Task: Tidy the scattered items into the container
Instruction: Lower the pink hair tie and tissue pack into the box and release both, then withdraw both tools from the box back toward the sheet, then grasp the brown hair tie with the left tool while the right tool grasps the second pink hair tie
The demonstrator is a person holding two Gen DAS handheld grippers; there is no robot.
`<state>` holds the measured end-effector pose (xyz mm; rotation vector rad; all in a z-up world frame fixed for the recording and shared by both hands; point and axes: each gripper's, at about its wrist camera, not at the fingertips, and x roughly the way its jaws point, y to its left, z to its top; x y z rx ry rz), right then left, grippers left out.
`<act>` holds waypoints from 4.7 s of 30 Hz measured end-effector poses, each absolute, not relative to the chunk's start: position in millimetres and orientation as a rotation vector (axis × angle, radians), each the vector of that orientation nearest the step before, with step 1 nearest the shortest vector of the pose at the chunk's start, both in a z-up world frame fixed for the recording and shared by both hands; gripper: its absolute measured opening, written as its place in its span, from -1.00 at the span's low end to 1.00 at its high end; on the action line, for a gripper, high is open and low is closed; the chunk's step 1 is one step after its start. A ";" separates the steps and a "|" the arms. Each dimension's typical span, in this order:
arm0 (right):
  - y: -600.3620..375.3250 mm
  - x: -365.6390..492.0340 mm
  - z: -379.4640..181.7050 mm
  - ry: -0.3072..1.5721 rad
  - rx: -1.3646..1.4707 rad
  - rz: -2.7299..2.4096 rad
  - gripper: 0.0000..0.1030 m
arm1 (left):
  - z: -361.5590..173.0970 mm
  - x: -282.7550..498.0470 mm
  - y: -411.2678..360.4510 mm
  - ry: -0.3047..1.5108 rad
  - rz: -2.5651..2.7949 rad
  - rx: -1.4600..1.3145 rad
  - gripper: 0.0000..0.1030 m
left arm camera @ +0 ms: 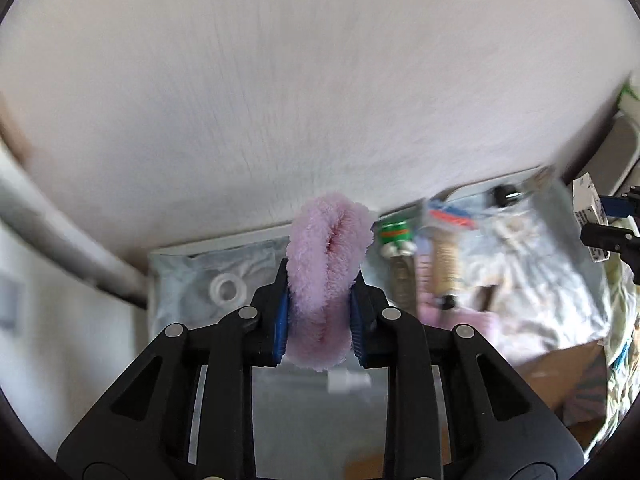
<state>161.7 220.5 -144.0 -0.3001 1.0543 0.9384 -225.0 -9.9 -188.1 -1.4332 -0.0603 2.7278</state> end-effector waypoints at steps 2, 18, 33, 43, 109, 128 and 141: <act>225.4 146.0 -111.5 0.999 -0.299 0.966 -0.08 | -170.4 -194.0 -2.6 -0.018 2.744 -1.427 -0.57; 142.3 14.4 -92.9 0.984 -0.342 1.059 -0.08 | -189.9 -11.2 59.3 -0.233 2.582 -1.690 -0.55; 129.5 -21.8 -174.3 1.144 -0.502 1.006 -0.08 | -233.9 13.8 72.5 -0.121 2.513 -1.835 -0.54; 125.0 -26.3 -175.4 1.133 -0.538 1.027 -0.07 | -238.9 16.8 83.5 -0.125 2.468 -1.840 -0.53; 271.7 44.4 -197.3 1.409 -0.689 1.234 0.00 | -265.1 -197.7 -64.1 -0.356 2.657 -1.842 0.97; 326.2 50.7 -266.9 1.601 -0.723 1.091 0.00 | -342.1 -225.8 -82.8 -0.554 2.492 -1.855 0.49; 332.5 51.8 -270.7 1.631 -0.686 1.169 -0.61 | -338.7 -212.6 -95.4 -0.710 2.477 -1.754 -0.82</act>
